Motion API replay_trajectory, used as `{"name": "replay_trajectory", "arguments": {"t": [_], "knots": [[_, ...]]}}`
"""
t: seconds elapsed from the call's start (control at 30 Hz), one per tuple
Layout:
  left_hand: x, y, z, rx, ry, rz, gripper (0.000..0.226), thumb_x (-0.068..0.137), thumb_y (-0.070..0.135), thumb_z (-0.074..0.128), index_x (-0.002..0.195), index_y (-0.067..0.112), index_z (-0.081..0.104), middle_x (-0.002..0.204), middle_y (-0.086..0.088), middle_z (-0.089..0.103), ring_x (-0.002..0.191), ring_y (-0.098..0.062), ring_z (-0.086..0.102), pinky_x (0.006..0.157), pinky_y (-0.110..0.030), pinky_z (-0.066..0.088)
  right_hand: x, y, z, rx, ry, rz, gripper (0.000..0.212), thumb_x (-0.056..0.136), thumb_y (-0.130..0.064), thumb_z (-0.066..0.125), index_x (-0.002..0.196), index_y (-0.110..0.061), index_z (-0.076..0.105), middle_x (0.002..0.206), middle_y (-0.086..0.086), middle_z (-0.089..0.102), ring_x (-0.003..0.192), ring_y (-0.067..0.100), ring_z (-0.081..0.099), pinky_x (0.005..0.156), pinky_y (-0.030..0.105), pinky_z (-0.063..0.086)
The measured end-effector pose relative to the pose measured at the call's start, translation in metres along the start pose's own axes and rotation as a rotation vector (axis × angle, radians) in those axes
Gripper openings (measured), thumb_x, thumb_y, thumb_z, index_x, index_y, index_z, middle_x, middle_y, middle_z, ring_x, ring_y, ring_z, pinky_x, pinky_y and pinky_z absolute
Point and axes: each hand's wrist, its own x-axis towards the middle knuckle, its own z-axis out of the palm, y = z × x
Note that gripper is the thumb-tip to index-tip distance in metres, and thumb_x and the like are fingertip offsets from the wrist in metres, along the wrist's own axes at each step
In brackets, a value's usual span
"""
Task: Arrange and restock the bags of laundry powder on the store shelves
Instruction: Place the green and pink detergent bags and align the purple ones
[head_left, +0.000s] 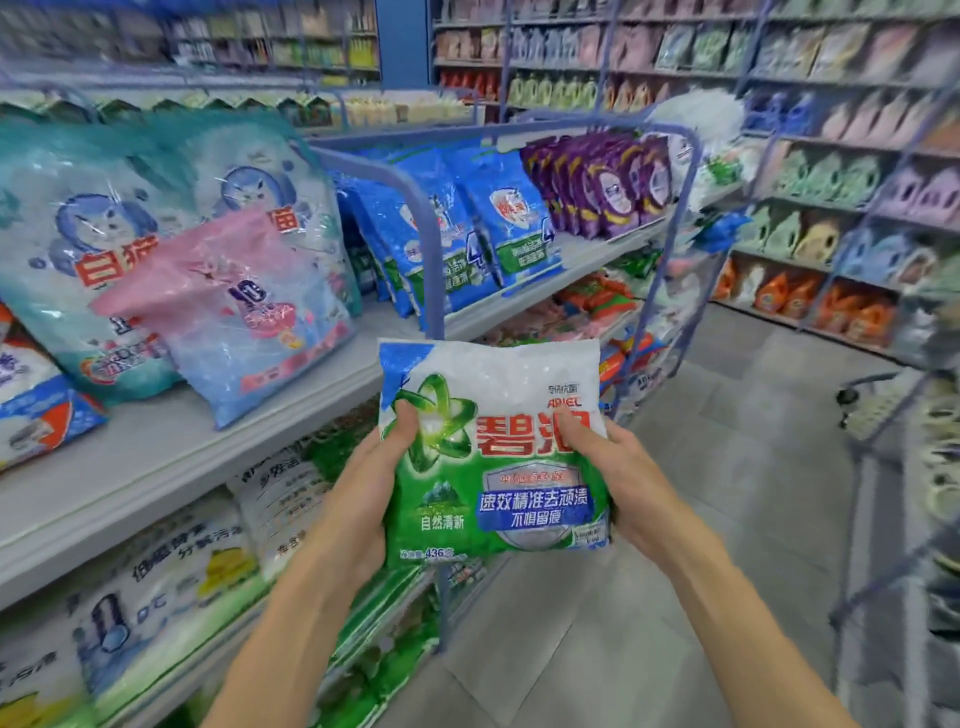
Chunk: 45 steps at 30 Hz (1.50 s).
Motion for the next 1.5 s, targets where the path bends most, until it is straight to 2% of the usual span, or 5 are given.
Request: {"name": "replay_trajectory", "arguments": {"t": [0.47,0.67,0.93,1.2,1.5], "knots": [[0.133,0.002,0.104,0.017,-0.016,-0.004,0.050,0.097,0.052,0.050,0.125,0.016,0.069,0.116,-0.014,0.075,0.104,-0.038,0.073,0.097,-0.058,0.052,0.121,-0.035,-0.098,0.145,0.074,-0.026,0.028,0.092,-0.029,0.069,0.117,-0.016,0.072,0.111,0.011,0.078,0.100,0.033,0.076,0.098,0.052,0.056],[0.218,0.015,0.154,0.023,-0.031,-0.025,0.049,0.095,0.055,0.052,0.118,0.017,0.073,0.110,-0.014,0.077,0.097,-0.035,0.075,0.078,-0.052,0.062,0.195,-0.068,-0.138,0.159,0.142,-0.040,0.025,0.093,-0.029,0.069,0.113,-0.014,0.072,0.106,0.012,0.079,0.092,0.032,0.077,0.089,0.047,0.060],[0.319,0.014,0.213,0.038,-0.007,-0.001,0.046,0.097,0.050,0.052,0.121,0.015,0.070,0.112,-0.014,0.076,0.099,-0.035,0.075,0.087,-0.054,0.058,0.283,-0.099,-0.200,0.152,0.153,-0.066,0.027,0.097,-0.029,0.066,0.119,-0.014,0.070,0.108,0.011,0.079,0.097,0.033,0.076,0.093,0.049,0.059],[0.415,0.004,0.289,0.081,0.078,0.163,0.046,0.089,0.050,0.056,0.122,0.019,0.067,0.105,-0.008,0.079,0.092,-0.030,0.077,0.075,-0.048,0.063,0.387,-0.122,-0.278,0.143,0.144,-0.053,0.025,0.094,-0.034,0.069,0.113,-0.019,0.072,0.105,0.008,0.080,0.095,0.029,0.077,0.095,0.051,0.058],[0.502,0.012,0.354,-0.070,0.347,0.235,0.036,0.095,0.040,0.062,0.123,0.018,0.067,0.103,-0.006,0.079,0.090,-0.025,0.078,0.066,-0.039,0.064,0.510,-0.172,-0.330,0.016,-0.093,-0.091,0.024,0.098,-0.033,0.063,0.114,-0.017,0.073,0.107,0.003,0.080,0.101,0.022,0.076,0.091,0.038,0.059]]}}
